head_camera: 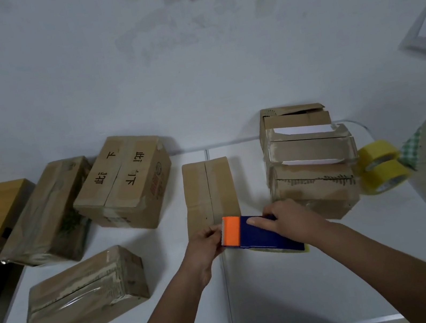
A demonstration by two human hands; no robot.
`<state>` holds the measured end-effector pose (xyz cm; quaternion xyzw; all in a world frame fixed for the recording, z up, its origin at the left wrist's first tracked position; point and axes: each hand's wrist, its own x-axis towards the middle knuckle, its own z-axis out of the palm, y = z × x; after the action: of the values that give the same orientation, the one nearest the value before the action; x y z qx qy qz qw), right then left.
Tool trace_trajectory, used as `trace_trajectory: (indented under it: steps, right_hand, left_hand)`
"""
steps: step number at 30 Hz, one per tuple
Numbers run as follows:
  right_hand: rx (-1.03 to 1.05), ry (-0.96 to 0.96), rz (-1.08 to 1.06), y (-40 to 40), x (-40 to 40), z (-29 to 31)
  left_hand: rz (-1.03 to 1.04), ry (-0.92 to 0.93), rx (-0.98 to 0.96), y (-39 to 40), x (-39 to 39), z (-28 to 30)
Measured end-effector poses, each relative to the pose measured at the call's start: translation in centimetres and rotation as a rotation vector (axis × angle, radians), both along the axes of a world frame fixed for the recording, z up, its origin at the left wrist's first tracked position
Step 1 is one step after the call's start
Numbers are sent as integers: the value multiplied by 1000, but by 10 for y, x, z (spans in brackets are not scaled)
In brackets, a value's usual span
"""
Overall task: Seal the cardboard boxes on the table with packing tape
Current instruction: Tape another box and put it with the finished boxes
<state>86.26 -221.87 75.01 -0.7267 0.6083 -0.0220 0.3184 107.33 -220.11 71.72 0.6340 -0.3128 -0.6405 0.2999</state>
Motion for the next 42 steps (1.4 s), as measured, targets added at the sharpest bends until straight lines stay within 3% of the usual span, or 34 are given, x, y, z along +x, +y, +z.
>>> trace_trajectory:
  steps: [10,15,22,31,36,42]
  right_hand:
    - [14,-5,85,-16,-3,3]
    - [-48,154,177,-21,-25,1]
    - [-99,234,124,-24,-29,-15]
    - [-166,291,66,-20,-34,-5]
    - [-155,236,59,-17,-40,-3]
    - [-120,312,47,-11,-54,0]
  left_hand:
    - [193,-1,-83,-7,36,-1]
    - [336,-72,-68,-9,83,-13]
    - [292,-91,-43,-8,79,-23]
    - [394,-148,-126,-9,67,-27]
    - [379,-168,-126,-17,73,-27]
    - [368,-209,-103,-8,98,-34]
